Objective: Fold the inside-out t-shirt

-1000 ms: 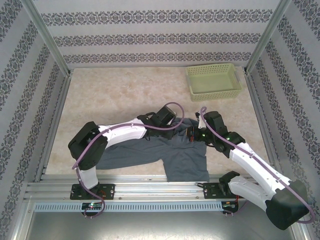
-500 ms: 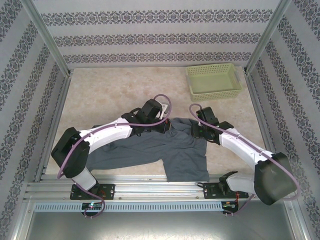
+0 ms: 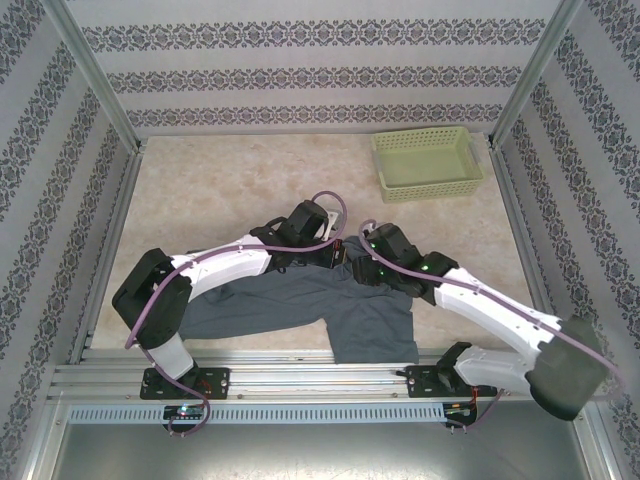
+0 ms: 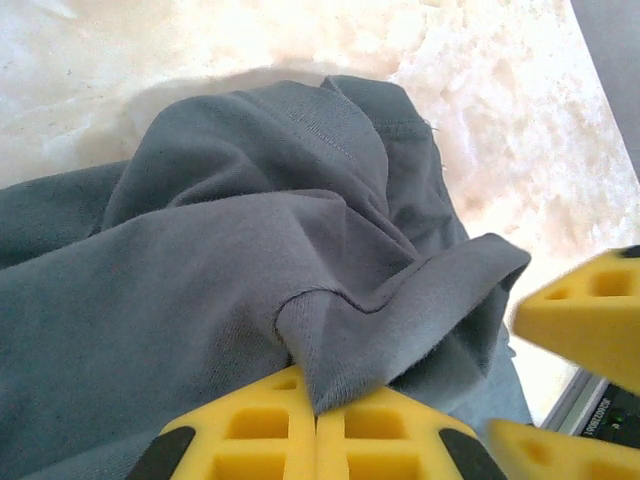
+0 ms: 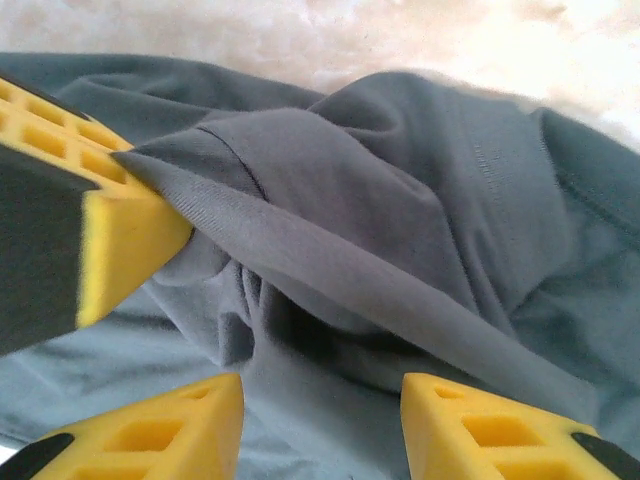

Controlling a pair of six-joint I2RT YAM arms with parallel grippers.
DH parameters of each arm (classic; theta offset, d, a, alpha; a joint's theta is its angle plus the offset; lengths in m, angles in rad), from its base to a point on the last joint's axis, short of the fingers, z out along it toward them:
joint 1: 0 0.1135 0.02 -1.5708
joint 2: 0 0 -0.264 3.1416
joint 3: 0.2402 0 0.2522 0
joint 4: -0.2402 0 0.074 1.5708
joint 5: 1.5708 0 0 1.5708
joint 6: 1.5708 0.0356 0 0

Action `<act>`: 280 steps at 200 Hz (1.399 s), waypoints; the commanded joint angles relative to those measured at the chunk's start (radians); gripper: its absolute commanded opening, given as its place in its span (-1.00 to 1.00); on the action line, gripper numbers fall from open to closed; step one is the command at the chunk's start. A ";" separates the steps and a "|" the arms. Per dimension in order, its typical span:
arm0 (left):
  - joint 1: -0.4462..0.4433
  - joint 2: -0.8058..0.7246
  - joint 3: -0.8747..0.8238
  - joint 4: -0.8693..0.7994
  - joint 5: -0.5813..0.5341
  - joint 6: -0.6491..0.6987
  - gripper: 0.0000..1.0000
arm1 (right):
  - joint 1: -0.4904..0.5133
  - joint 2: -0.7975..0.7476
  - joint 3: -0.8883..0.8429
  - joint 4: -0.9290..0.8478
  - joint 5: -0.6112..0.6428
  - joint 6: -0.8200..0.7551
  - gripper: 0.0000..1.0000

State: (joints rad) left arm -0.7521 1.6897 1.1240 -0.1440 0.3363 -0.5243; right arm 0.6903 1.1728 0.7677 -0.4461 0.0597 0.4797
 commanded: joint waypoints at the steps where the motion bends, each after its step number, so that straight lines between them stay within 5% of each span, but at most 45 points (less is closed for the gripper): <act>1: 0.002 -0.025 -0.003 0.052 0.017 -0.020 -1.00 | 0.009 0.065 0.006 0.103 -0.026 0.015 -0.08; 33: 0.021 -0.032 -0.012 0.080 0.047 -0.046 -1.00 | -0.003 0.184 0.050 0.134 -0.024 -0.037 -0.18; 79: 0.101 0.025 0.056 0.015 0.037 -0.079 -1.00 | 0.032 0.167 0.063 0.066 -0.003 -0.084 -1.00; 122: 0.200 0.141 0.143 -0.047 0.051 -0.125 -1.00 | 0.185 -0.070 -0.104 0.043 0.100 -0.067 -1.00; 168: 0.198 0.111 0.128 -0.040 0.080 -0.075 -1.00 | 0.256 -0.161 -0.332 0.172 0.079 0.082 -1.00; 201: 0.151 0.097 0.102 -0.103 0.090 -0.014 -1.00 | 0.254 -0.127 -0.276 0.120 0.129 0.080 -0.37; 264: 0.064 -0.101 -0.047 -0.171 -0.084 -0.065 -0.14 | 0.063 -0.123 -0.154 0.113 0.045 0.073 -0.22; 280: 0.023 -0.131 -0.055 -0.161 -0.109 -0.099 -0.08 | 0.014 -0.072 -0.142 0.158 0.003 0.071 -0.24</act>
State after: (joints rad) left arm -0.6758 1.6268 1.0855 -0.2897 0.3145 -0.5755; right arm 0.7612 1.0451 0.5938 -0.3336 0.1280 0.5461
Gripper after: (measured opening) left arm 0.445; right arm 0.388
